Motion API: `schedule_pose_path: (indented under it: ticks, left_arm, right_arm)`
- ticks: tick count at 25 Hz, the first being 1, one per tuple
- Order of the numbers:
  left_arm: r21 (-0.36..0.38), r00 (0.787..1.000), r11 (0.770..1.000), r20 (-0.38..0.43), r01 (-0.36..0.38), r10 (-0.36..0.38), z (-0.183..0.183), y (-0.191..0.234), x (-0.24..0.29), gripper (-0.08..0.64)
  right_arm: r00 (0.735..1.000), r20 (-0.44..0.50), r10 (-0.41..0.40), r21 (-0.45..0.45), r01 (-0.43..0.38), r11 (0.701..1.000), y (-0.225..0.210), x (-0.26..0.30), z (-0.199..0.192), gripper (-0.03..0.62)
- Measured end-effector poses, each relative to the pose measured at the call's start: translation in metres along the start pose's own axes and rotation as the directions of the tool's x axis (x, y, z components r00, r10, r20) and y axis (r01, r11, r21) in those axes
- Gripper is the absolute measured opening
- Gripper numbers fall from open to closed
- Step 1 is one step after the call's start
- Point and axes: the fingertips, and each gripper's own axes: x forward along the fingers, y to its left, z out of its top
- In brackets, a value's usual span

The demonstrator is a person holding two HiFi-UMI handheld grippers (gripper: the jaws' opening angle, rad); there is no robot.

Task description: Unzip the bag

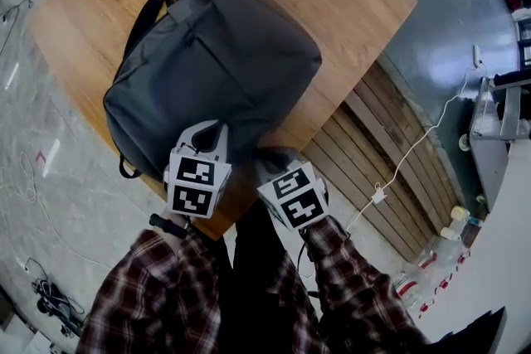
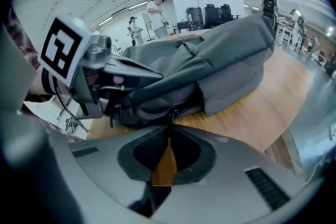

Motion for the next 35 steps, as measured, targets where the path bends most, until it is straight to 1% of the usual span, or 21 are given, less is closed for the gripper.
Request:
schedule_pose_path:
  ticks: [4, 9, 13, 15, 18, 20, 21, 22, 23, 24, 25, 26, 27, 28, 29, 30, 31, 32, 33, 34, 35]
  left_arm:
    - [-0.021, 0.999, 0.999, -0.015, -0.039, 0.039, 0.000, 0.006, 0.000, 0.009]
    - [-0.047, 0.998, 0.997, -0.034, -0.058, 0.056, -0.006, 0.015, -0.003, 0.009]
    - [-0.067, 0.996, 0.994, -0.038, -0.087, 0.084, -0.005, 0.018, -0.002, 0.009]
    - [-0.067, 0.996, 0.994, -0.037, -0.087, 0.085, -0.005, 0.019, -0.002, 0.009]
    - [-0.071, 0.998, 0.996, -0.045, -0.046, 0.042, -0.004, 0.016, -0.004, 0.009]
    - [-0.050, 0.998, 0.999, -0.051, 0.021, -0.023, -0.002, 0.008, -0.005, 0.009]
    - [-0.012, 0.996, 0.998, -0.052, 0.066, -0.067, 0.001, 0.004, -0.007, 0.009]
    - [0.047, 0.992, 0.992, -0.054, 0.118, -0.116, 0.004, -0.001, -0.009, 0.009]
    - [0.121, 0.984, 0.977, -0.061, 0.176, -0.169, 0.007, -0.007, -0.013, 0.009]
    - [0.202, 0.972, 0.951, -0.074, 0.235, -0.225, 0.010, -0.015, -0.017, 0.009]
    - [0.287, 0.957, 0.913, -0.093, 0.291, -0.275, 0.013, -0.024, -0.021, 0.009]
    - [0.371, 0.941, 0.865, -0.115, 0.337, -0.317, 0.015, -0.034, -0.023, 0.009]
    - [0.451, 0.927, 0.811, -0.136, 0.372, -0.349, 0.017, -0.044, -0.023, 0.009]
    - [0.527, 0.914, 0.751, -0.155, 0.397, -0.375, 0.019, -0.053, -0.022, 0.009]
    - [0.600, 0.902, 0.684, -0.172, 0.414, -0.395, 0.020, -0.062, -0.020, 0.009]
    - [0.669, 0.891, 0.610, -0.189, 0.424, -0.413, 0.021, -0.069, -0.018, 0.009]
    - [0.732, 0.880, 0.530, -0.206, 0.428, -0.427, 0.021, -0.076, -0.014, 0.009]
    - [0.782, 0.870, 0.451, -0.225, 0.430, -0.439, 0.021, -0.080, -0.009, 0.009]
    - [0.813, 0.859, 0.387, -0.248, 0.436, -0.447, 0.020, -0.084, -0.003, 0.009]
    - [0.824, 0.848, 0.345, -0.272, 0.449, -0.454, 0.019, -0.086, 0.004, 0.009]
    - [0.821, 0.837, 0.325, -0.296, 0.469, -0.459, 0.017, -0.087, 0.010, 0.009]
  right_arm:
    - [0.998, 0.051, -0.041, 0.071, 0.037, 0.997, 0.022, -0.003, -0.003, 0.028]
    - [0.996, 0.050, -0.069, 0.057, 0.066, 0.996, 0.052, 0.003, -0.010, 0.028]
    - [0.998, 0.031, -0.059, 0.054, 0.057, 0.997, 0.074, 0.009, -0.015, 0.028]
    - [0.998, 0.033, -0.055, 0.057, 0.053, 0.997, 0.080, 0.010, -0.016, 0.028]
    - [0.997, 0.043, -0.068, 0.037, 0.067, 0.997, 0.074, 0.006, -0.018, 0.024]
    - [0.996, 0.049, -0.075, 0.016, 0.074, 0.997, 0.067, 0.002, -0.019, 0.021]
    - [0.996, 0.051, -0.079, 0.007, 0.079, 0.997, 0.065, 0.000, -0.019, 0.021]
    - [0.995, 0.052, -0.085, -0.004, 0.085, 0.996, 0.063, 0.000, -0.017, 0.021]
    - [0.994, 0.055, -0.090, -0.013, 0.091, 0.996, 0.063, 0.000, -0.014, 0.021]
    - [0.994, 0.058, -0.096, -0.018, 0.097, 0.995, 0.061, -0.001, -0.012, 0.021]
    - [0.993, 0.061, -0.103, -0.022, 0.105, 0.994, 0.059, -0.002, -0.011, 0.021]
    - [0.992, 0.064, -0.111, -0.026, 0.113, 0.993, 0.054, -0.004, -0.011, 0.020]
    - [0.991, 0.067, -0.120, -0.029, 0.122, 0.992, 0.048, -0.007, -0.011, 0.021]
    - [0.989, 0.070, -0.128, -0.032, 0.131, 0.991, 0.040, -0.010, -0.012, 0.021]
    - [0.988, 0.073, -0.138, -0.036, 0.141, 0.989, 0.032, -0.013, -0.012, 0.021]
    - [0.986, 0.074, -0.149, -0.043, 0.153, 0.987, 0.022, -0.016, -0.013, 0.021]
    - [0.984, 0.072, -0.162, -0.051, 0.166, 0.985, 0.012, -0.018, -0.014, 0.021]
    - [0.982, 0.071, -0.176, -0.057, 0.180, 0.982, 0.002, -0.021, -0.014, 0.021]
    - [0.980, 0.070, -0.189, -0.061, 0.193, 0.979, -0.009, -0.022, -0.014, 0.021]
    - [0.977, 0.070, -0.200, -0.063, 0.205, 0.977, -0.019, -0.024, -0.015, 0.021]
    - [0.976, 0.070, -0.208, -0.067, 0.213, 0.975, -0.028, -0.024, -0.015, 0.021]
